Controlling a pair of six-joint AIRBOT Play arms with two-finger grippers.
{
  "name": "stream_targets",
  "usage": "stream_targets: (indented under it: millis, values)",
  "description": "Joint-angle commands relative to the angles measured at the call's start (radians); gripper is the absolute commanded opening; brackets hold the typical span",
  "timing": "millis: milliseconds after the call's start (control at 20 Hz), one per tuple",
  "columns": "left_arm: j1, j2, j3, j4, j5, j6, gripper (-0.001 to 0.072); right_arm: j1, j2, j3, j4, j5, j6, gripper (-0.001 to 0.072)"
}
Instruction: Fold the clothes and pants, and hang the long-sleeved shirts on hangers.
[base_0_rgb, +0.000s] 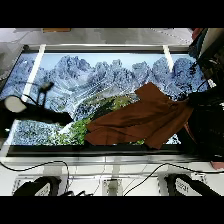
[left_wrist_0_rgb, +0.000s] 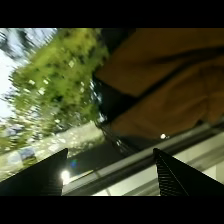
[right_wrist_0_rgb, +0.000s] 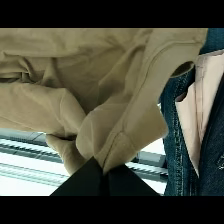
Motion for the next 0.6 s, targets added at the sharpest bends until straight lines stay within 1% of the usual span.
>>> stream_targets:
  millis: [0,100,200,300,400,500,550]
  values:
    - [-0.045,-0.072,-0.148,-0.097,0.081,0.216,0.0618,-0.003,0.003,0.001,0.0,-0.009,-0.005,0.0015]
    - [-0.1,-0.13,-0.148,-0.097,0.145,0.309,0.0618,-0.003,0.003,0.001,0.002,-0.009,-0.005,0.0015]
    - [-0.147,-0.187,-0.148,-0.096,0.198,0.372,0.0617,-0.003,0.003,0.001,0.002,-0.009,-0.005,0.0015]
    - [-0.17,-0.243,-0.148,-0.097,0.204,0.414,0.0614,-0.003,0.003,0.001,0.002,-0.009,-0.005,0.0015]
    - [-0.174,-0.292,-0.148,-0.097,0.203,0.441,0.0587,-0.003,0.003,0.001,0.002,-0.013,-0.005,0.0015]
    - [-0.175,-0.323,-0.148,-0.097,0.203,0.472,0.0586,-0.003,0.003,0.001,0.002,-0.018,-0.004,0.0015]
    - [-0.175,-0.336,-0.148,-0.097,0.203,0.485,0.0564,-0.003,0.003,0.001,0.002,-0.023,-0.004,0.0015]
